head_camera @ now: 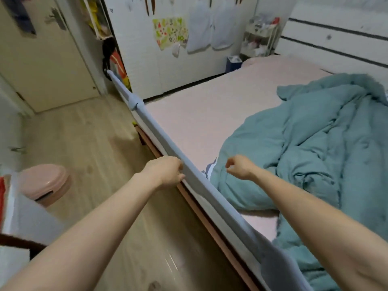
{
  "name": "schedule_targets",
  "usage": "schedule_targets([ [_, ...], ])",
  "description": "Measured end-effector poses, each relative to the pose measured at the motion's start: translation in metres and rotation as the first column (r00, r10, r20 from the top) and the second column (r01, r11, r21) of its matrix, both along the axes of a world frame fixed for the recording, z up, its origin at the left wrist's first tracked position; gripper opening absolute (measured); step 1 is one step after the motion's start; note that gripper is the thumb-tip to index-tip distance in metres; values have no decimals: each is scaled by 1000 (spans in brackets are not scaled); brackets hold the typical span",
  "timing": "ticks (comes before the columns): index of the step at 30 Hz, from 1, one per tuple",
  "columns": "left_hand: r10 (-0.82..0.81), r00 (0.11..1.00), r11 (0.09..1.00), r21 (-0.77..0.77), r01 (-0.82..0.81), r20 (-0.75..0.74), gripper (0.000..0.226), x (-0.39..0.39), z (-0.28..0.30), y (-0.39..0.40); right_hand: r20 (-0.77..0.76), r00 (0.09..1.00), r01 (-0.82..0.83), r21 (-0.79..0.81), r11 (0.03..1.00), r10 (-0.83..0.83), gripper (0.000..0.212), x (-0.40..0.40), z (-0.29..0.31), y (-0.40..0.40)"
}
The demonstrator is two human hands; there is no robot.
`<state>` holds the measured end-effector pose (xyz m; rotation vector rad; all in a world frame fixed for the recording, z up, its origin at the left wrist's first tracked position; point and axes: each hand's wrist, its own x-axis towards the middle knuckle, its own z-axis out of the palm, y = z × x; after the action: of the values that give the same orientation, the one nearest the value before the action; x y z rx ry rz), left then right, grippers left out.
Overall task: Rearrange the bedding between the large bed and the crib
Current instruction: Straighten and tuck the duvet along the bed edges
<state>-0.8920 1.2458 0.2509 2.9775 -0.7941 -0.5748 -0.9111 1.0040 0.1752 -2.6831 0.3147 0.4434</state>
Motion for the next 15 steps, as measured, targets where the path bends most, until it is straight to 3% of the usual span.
schedule_targets([
  [5, -212, 977, 977, -17, 212, -36, 46, 90, -35, -13, -95, 976, 192, -57, 980, -197, 32, 37, -42, -8],
  [9, -242, 969, 969, -66, 239, -50, 49, 153, -67, -30, -162, 942, 284, -85, 955, -294, 41, 68, -78, -12],
  [11, -293, 952, 956, 3, 294, -93, 50, 186, -94, -42, -232, 944, 204, -154, 967, -236, 53, 89, -106, -17],
  [13, -362, 926, 922, 105, 373, -110, 53, 208, -114, -47, -325, 946, -58, -230, 971, -21, 63, 103, -119, -19],
  [15, -404, 907, 890, 175, 420, -121, 57, 241, -139, -58, -398, 888, -343, -234, 910, 233, 73, 132, -144, -29],
])
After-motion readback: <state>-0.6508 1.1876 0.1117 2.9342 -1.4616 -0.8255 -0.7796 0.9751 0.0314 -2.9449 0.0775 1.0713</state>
